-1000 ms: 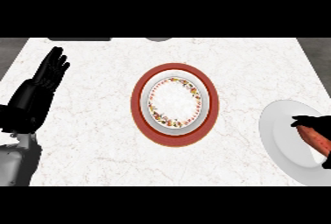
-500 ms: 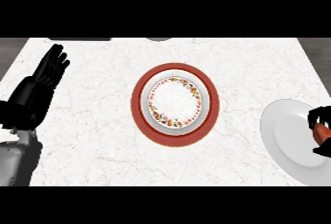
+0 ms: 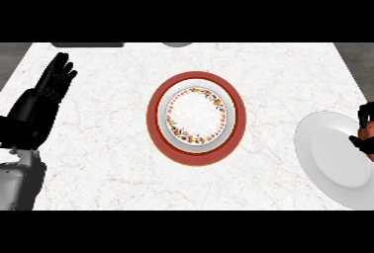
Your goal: Pick the sweet potato from the plate and place it in the plate
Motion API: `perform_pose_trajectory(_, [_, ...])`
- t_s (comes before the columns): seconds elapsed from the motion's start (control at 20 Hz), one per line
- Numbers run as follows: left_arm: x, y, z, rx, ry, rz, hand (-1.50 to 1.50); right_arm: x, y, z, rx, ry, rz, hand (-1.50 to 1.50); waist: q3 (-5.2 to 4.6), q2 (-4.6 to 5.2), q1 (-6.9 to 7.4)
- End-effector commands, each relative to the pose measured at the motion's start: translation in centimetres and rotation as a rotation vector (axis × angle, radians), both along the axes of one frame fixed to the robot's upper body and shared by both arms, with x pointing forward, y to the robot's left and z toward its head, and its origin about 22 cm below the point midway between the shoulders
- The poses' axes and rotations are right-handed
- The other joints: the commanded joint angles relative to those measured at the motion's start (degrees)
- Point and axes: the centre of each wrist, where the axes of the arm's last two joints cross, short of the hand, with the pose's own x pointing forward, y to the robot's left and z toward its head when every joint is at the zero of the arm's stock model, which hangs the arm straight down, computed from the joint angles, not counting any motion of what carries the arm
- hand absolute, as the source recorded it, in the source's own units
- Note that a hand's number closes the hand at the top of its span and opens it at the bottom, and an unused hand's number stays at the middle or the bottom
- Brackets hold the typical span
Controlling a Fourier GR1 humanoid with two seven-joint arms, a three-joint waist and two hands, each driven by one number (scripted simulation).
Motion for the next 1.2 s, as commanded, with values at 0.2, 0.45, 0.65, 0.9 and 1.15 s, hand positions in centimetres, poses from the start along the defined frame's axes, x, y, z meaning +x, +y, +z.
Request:
perform_pose_trajectory(0.2, [-0.2, 0.2, -1.5, 0.019, 0.001, 0.022, 0.0, 1.2, 5.1, 5.4, 0.267, -0.238, 0.29, 1.5, -0.07, -0.38, -1.45])
perform_pose_trajectory(0.45, [-0.8, -0.2, -1.3, 0.017, -0.014, 0.015, 0.0, 0.2, 10.2, 7.0, 0.469, -0.255, 0.391, 1.5, -0.04, -0.38, -0.96])
perform_pose_trajectory(0.65, [0.0, 0.9, -1.2, 0.0, 0.003, 0.015, 0.0, -2.5, 13.2, 10.3, 0.474, -0.227, 0.443, 1.5, -0.03, -0.15, -0.86])
perform_pose_trajectory(0.9, [0.2, 0.0, 0.4, -0.019, -0.011, -0.01, 0.0, -1.8, 19.4, 11.6, 0.481, -0.22, 0.454, 1.5, 0.03, 0.04, 0.42])
perform_pose_trajectory(1.15, [0.8, -2.3, -1.2, 0.0, -0.005, -0.026, 0.0, 1.8, 25.4, 12.0, 0.57, -0.185, 0.474, 1.5, 0.04, 0.32, 0.89])
